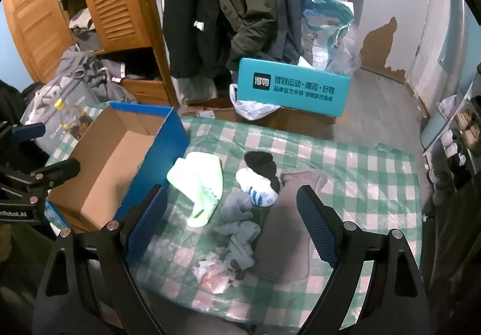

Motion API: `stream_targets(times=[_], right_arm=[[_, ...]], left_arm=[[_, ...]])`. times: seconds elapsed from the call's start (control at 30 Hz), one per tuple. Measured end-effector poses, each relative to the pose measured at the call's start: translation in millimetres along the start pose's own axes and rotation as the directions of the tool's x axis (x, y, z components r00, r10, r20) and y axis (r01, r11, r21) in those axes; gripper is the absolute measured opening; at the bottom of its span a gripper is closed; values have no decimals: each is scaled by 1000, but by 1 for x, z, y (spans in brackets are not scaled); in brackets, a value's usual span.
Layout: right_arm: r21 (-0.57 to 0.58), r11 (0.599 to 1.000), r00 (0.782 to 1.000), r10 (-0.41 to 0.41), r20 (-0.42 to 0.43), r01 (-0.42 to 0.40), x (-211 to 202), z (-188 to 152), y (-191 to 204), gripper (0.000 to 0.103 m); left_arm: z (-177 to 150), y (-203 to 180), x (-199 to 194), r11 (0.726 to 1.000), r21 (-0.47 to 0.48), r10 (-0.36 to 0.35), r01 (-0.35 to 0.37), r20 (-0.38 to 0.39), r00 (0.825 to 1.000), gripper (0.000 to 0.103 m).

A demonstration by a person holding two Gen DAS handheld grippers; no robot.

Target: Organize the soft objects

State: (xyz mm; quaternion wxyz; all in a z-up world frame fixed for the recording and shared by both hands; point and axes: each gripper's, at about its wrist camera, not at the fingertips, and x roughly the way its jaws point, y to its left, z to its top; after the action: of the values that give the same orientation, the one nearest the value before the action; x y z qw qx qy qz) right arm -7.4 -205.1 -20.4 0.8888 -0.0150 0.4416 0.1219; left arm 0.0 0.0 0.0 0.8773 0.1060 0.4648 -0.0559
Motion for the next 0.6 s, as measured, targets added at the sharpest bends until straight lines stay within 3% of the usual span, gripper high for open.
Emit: stream_targets(times=[0.6], right_arm=[[-1,1000,1000,0,-4,0,2,-1,0,86]], left_arm=[[-1,-3,1,1000,2,-15,15,-2,1000,102]])
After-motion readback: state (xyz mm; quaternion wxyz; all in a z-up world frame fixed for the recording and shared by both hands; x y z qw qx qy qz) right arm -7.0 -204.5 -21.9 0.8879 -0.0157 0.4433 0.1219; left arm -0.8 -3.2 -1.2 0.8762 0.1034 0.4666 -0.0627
